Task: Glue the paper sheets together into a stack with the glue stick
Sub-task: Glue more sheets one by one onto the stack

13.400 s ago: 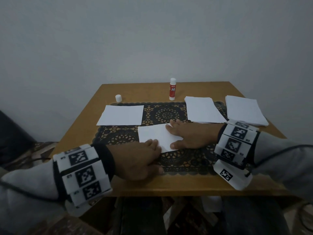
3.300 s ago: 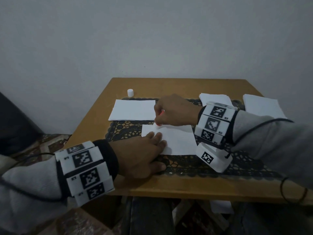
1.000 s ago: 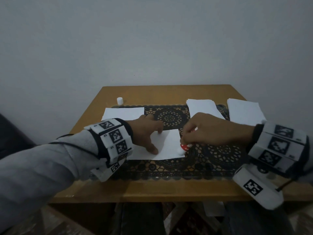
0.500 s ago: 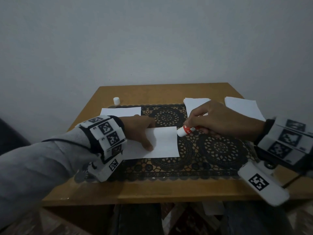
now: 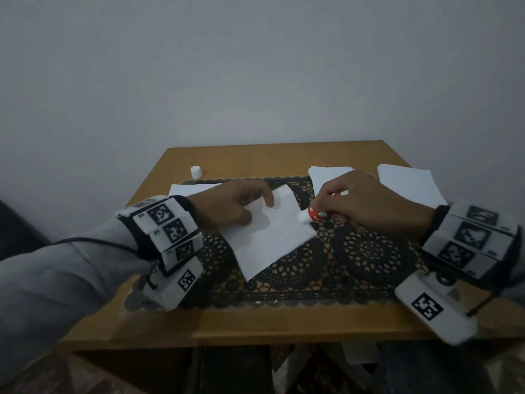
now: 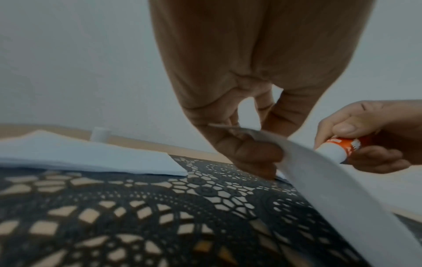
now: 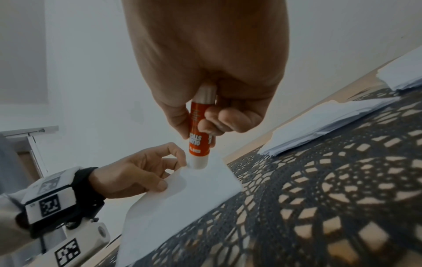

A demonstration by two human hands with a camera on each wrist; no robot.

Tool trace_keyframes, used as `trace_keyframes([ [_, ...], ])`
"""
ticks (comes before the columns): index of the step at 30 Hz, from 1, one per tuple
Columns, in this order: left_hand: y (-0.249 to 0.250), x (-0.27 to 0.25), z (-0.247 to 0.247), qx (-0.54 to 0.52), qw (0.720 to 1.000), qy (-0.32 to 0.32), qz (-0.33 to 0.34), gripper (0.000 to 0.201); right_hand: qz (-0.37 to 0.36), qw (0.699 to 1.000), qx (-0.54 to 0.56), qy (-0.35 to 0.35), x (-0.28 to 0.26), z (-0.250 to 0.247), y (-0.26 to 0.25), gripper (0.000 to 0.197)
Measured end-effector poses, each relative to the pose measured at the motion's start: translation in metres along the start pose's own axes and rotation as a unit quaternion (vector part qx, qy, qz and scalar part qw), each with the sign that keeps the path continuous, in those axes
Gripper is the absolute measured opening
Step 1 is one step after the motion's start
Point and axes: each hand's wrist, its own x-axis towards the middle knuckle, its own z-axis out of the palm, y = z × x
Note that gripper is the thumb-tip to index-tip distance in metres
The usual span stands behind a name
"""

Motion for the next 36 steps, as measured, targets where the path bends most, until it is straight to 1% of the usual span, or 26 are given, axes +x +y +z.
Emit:
trace_keyframes([
  [2,-0.001,0.003,0.004,0.003,0.999,0.031,-0.03,0.03,-0.012,0.999,-0.044,0.015,0.006,0.001,0.003,0.021],
  [4,-0.005,0.006,0.011,0.029,0.995,0.037,-0.083,0.026,-0.017,0.994,-0.103,0.029,0.011,0.004,0.001,0.019],
  [6,-0.008,0.008,0.017,0.043,0.991,0.013,-0.126,0.028,-0.02,0.988,-0.147,0.042,0.016,0.008,-0.001,0.017],
  [8,-0.009,0.008,0.022,0.038,0.989,-0.013,-0.141,0.031,-0.023,0.983,-0.177,0.041,0.021,0.011,-0.001,0.018],
  [10,-0.009,0.007,0.024,0.022,0.988,-0.025,-0.149,0.031,-0.031,0.981,-0.191,0.03,0.027,0.015,-0.002,0.019],
  [12,-0.008,0.006,0.026,0.02,0.988,-0.028,-0.153,0.031,-0.036,0.979,-0.199,0.024,0.036,0.018,-0.001,0.019],
  [16,-0.003,0.004,0.028,0.057,0.986,-0.03,-0.152,0.036,-0.038,0.975,-0.218,0.015,0.051,0.023,-0.001,0.02],
  [19,-0.002,0.003,0.031,0.076,0.984,-0.031,-0.155,0.041,-0.025,0.972,-0.233,0.005,0.057,0.026,0.001,0.019],
  [22,0.001,0.002,0.032,0.084,0.984,-0.041,-0.151,0.052,-0.025,0.971,-0.239,-0.008,0.061,0.028,0.004,0.02],
  [24,0.004,0.001,0.031,0.095,0.984,-0.06,-0.141,0.062,-0.029,0.971,-0.235,-0.015,0.061,0.027,0.004,0.02],
  [26,0.006,0.002,0.029,0.107,0.983,-0.077,-0.129,0.068,-0.033,0.972,-0.232,-0.028,0.061,0.026,0.004,0.019],
  [28,0.009,0.002,0.027,0.116,0.982,-0.087,-0.124,0.068,-0.036,0.971,-0.233,-0.036,0.06,0.025,0.002,0.017],
  [32,0.008,0.002,0.027,0.116,0.982,-0.086,-0.123,0.069,-0.046,0.971,-0.228,-0.049,0.056,0.026,0.0,0.014],
  [36,0.007,0.002,0.027,0.104,0.983,-0.085,-0.126,0.069,-0.047,0.97,-0.232,-0.06,0.044,0.028,-0.001,0.016],
])
